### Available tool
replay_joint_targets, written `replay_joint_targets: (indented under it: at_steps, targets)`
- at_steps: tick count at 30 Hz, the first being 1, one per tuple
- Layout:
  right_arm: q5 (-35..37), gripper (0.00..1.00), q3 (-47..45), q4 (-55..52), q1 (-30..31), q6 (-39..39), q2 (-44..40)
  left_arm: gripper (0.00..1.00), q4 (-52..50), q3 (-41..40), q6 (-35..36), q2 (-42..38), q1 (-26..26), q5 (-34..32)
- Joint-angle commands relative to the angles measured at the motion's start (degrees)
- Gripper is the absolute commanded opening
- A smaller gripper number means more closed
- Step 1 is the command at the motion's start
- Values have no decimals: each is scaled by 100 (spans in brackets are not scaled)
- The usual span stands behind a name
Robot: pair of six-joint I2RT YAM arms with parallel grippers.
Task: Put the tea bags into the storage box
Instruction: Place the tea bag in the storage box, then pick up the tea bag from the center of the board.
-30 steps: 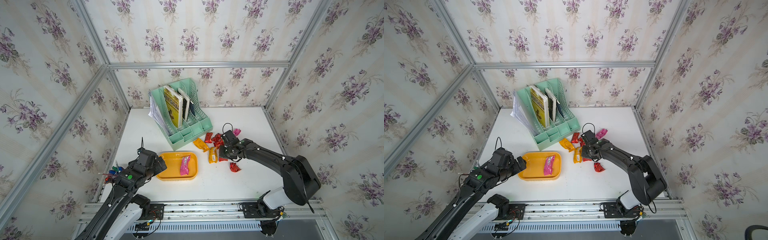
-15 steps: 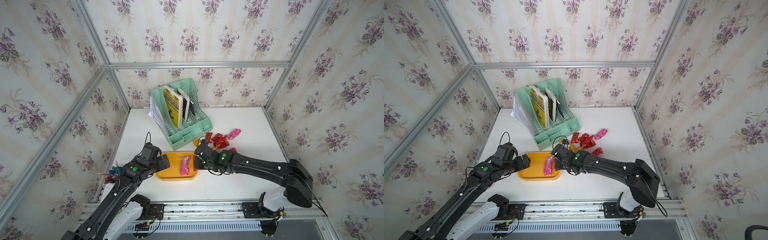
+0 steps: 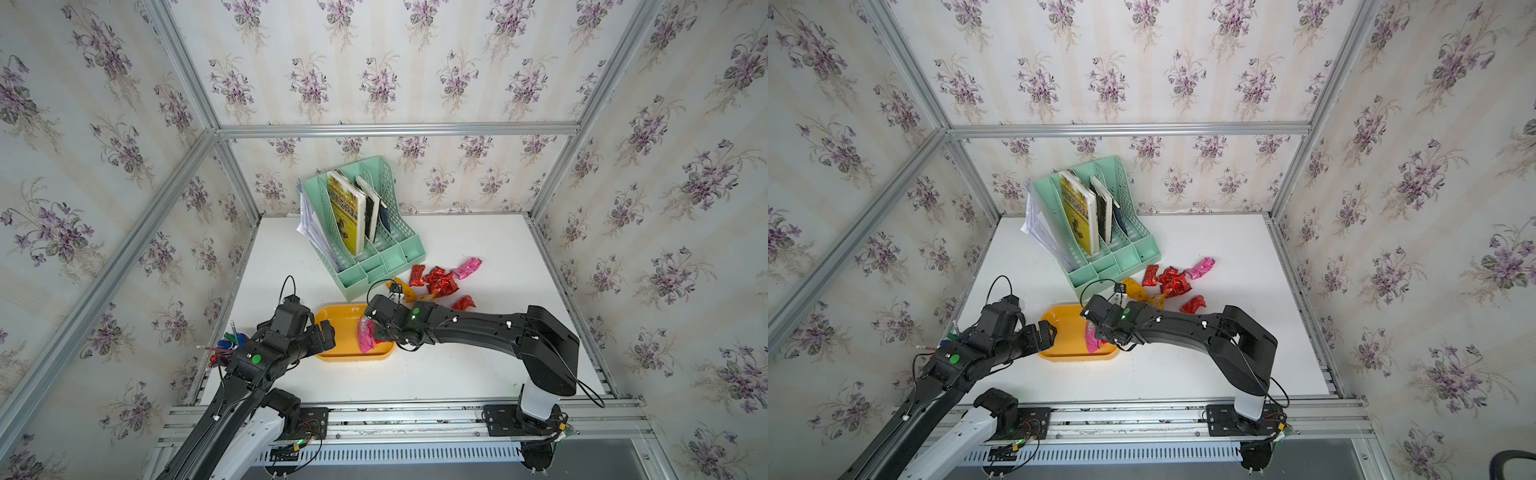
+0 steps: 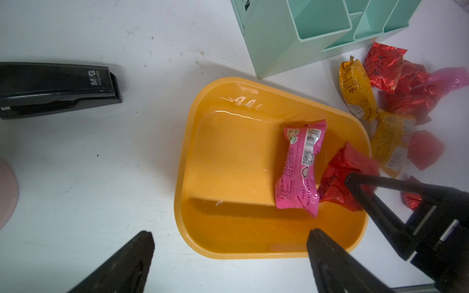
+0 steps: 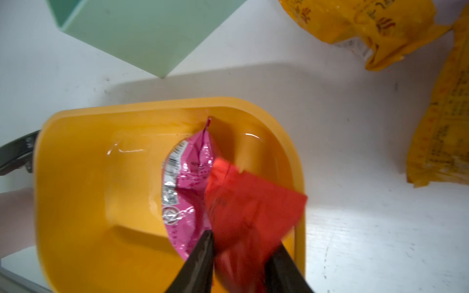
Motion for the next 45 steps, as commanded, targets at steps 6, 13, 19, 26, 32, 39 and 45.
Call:
replay_joint_targets:
  at_steps: [6, 13, 19, 26, 32, 39, 45]
  targets:
    - [351, 62, 36, -241, -59, -218, -415, 99, 26, -66, 35, 114, 3, -42]
    - [240, 65, -255, -405, -857, -658, -1282, 99, 337, -56, -13, 450, 3, -71]
    - [-511, 68, -1023, -190, -2164, -1191, -1863, 99, 573, -36, -198, 698, 1, -147]
    - [-1384, 83, -1418, 325, -3014, -2189, -1680, 99, 692, -163, -614, 715, 1, -320]
    - [-1476, 85, -1279, 448, -3025, -2618, -1012, 99, 714, -220, -941, 682, 2, -497]
    - [-1522, 78, -1121, 550, -3037, -2793, -413, 99, 683, -169, -1124, 687, -3, -532]
    - [-1795, 53, -1113, 777, -3045, -2709, -202, 99, 481, -183, -1195, 494, 0, -534]
